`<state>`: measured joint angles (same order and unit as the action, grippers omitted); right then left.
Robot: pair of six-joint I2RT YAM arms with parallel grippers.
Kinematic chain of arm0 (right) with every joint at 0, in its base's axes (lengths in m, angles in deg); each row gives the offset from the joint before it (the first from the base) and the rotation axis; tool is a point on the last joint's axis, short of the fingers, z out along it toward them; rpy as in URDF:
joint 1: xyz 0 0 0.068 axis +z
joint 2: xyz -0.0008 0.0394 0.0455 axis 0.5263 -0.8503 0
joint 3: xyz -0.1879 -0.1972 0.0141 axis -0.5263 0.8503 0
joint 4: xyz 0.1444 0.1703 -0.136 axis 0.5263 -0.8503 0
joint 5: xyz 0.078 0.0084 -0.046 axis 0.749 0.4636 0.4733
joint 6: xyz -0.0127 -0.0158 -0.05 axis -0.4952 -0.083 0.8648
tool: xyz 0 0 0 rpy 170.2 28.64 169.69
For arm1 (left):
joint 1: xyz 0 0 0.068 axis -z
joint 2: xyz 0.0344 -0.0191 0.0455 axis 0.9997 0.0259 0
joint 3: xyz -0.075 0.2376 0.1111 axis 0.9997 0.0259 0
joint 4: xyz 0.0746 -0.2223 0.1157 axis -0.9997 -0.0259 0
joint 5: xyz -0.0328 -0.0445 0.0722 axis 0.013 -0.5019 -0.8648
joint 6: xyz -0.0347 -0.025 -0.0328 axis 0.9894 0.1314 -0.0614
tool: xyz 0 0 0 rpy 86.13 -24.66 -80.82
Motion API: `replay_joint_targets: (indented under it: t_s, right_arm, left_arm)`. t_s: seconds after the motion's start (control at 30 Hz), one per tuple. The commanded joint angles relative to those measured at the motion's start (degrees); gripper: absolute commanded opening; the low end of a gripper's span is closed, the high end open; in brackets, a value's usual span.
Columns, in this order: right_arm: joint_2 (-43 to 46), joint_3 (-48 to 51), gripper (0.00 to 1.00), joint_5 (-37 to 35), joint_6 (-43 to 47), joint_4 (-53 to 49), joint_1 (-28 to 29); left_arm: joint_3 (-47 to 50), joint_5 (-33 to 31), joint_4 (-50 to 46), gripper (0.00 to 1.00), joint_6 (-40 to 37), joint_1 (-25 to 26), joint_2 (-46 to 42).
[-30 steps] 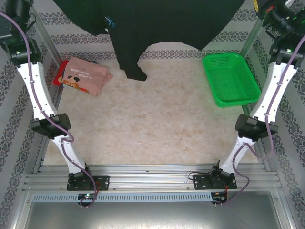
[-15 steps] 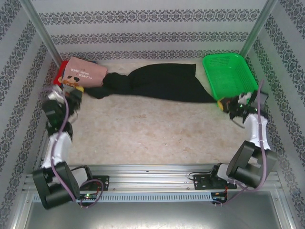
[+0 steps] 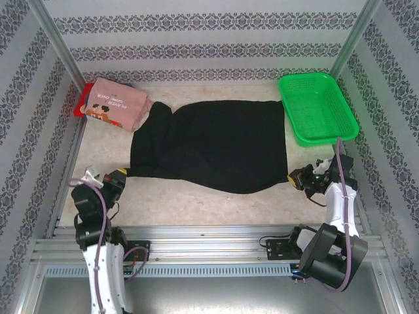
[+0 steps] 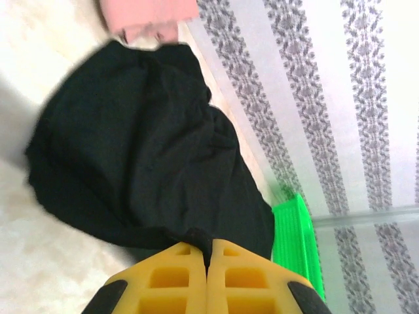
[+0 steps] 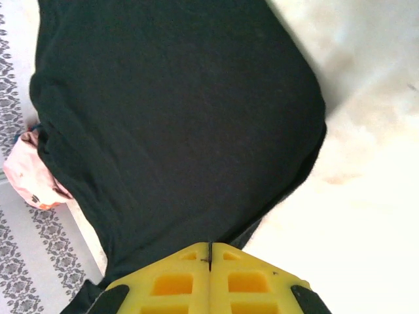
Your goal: Fold and stack the t-shirts
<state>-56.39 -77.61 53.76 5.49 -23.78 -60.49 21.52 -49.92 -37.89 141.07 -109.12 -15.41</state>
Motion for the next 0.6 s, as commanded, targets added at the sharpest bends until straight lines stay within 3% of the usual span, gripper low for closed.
replay_joint_targets:
  t_s: [0.0,0.2,0.43,0.57]
  right_arm:
    - [1.43,1.45,0.00,-2.46,-0.33,-5.38,0.32]
    - [2.21,-0.26,0.00,-5.16,-0.61,-10.63,1.54]
    - [2.93,-1.25,0.00,-4.72,-2.93,-8.75,1.59]
    - [2.33,-3.33,0.00,-3.99,-3.66,-7.24,1.82]
  left_arm:
    - [1.72,-6.56,-17.53,0.00,2.90,0.58,-1.33]
    - [-4.93,-9.38,-20.44,0.00,-3.11,0.56,8.04]
    - [-6.85,-11.28,-16.40,0.00,-4.35,0.56,10.23]
    - [-7.67,-9.16,-10.07,0.00,-4.73,0.56,13.40]
